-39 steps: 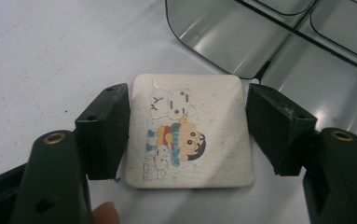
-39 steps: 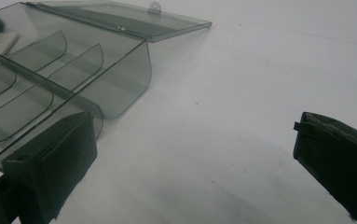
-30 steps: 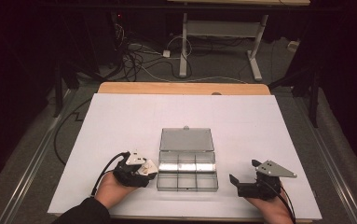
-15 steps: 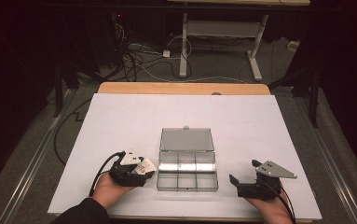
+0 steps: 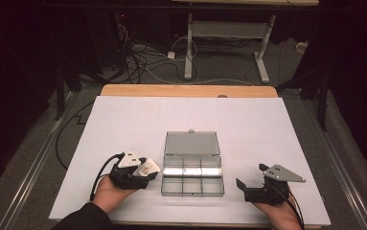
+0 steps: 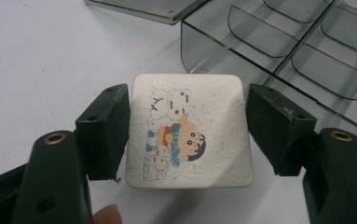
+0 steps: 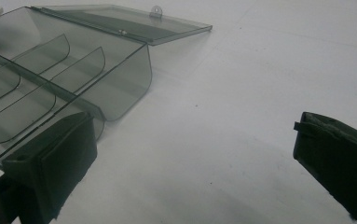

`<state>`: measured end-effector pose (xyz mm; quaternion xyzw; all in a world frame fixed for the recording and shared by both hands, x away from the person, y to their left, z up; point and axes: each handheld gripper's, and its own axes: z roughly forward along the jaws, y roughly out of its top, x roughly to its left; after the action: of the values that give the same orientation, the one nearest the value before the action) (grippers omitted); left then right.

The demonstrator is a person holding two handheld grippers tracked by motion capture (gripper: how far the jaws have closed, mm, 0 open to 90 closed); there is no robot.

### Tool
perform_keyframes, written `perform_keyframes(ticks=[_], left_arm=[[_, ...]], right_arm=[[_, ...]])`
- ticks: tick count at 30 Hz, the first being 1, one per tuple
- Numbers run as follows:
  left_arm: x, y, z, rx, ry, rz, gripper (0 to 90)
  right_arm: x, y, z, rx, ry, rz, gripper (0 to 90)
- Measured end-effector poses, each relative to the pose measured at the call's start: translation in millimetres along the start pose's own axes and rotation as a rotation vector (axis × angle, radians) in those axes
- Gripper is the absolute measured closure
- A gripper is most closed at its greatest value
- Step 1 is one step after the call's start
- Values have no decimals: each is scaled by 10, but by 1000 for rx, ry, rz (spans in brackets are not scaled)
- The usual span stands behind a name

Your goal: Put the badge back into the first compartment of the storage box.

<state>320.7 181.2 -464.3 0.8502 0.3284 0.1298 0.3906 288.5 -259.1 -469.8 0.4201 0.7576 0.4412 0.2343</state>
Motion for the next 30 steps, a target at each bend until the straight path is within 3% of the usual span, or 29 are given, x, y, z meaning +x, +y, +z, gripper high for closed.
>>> perform_keyframes(ticks=[13,30], left_arm=[[-91,186,-56,-53,-29,26,315],[-313,460,196,-34,-104,119,315]], right_arm=[[-5,4,-23,-8,-5,3,0],[-16,11,-47,-22,-10,9,0]])
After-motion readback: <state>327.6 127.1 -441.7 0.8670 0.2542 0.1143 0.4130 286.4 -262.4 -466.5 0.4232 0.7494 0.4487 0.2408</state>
